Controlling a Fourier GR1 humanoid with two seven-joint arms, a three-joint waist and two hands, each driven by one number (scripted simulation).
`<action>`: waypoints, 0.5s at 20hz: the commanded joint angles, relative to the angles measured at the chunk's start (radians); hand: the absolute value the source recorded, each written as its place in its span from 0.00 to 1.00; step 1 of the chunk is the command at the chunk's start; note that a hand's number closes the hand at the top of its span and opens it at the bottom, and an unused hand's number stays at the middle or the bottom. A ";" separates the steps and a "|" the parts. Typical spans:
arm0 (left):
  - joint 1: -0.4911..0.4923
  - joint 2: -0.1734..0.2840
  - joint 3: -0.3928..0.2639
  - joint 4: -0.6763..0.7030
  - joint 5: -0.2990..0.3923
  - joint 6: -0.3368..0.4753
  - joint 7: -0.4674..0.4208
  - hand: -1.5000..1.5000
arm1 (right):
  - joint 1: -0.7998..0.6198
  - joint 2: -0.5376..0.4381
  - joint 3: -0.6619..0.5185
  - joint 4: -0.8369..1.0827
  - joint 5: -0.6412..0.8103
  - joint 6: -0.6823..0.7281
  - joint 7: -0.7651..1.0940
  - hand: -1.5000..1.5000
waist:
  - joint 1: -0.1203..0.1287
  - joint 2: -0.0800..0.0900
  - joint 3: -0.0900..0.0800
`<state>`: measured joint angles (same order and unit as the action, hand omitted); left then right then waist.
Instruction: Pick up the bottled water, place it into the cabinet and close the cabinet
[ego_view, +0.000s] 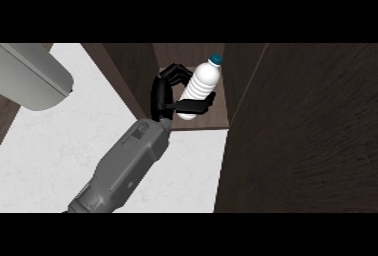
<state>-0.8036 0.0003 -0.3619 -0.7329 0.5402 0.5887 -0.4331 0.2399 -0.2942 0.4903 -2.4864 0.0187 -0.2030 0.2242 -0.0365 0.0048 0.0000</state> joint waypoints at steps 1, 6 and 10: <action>-0.055 0.000 0.008 0.119 0.034 0.030 -0.038 1.00 | 0.039 -0.002 -0.023 -0.077 -0.044 0.009 0.030 0.00 | 0.002 0.001 0.000; -0.127 0.000 0.065 0.273 0.036 0.028 -0.108 1.00 | 0.088 -0.034 -0.008 -0.171 -0.054 0.031 0.044 0.00 | -0.018 0.005 -0.001; -0.205 0.010 0.093 0.403 0.015 0.039 -0.123 1.00 | 0.093 -0.002 0.015 -0.037 -0.027 0.040 -0.077 0.00 | -0.010 0.006 0.000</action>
<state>-0.9381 0.0022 -0.3103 -0.4459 0.5683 0.6359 -0.5426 0.2973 -0.2922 0.5006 -2.4836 0.0087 -0.1761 0.1586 -0.0518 0.0103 -0.0003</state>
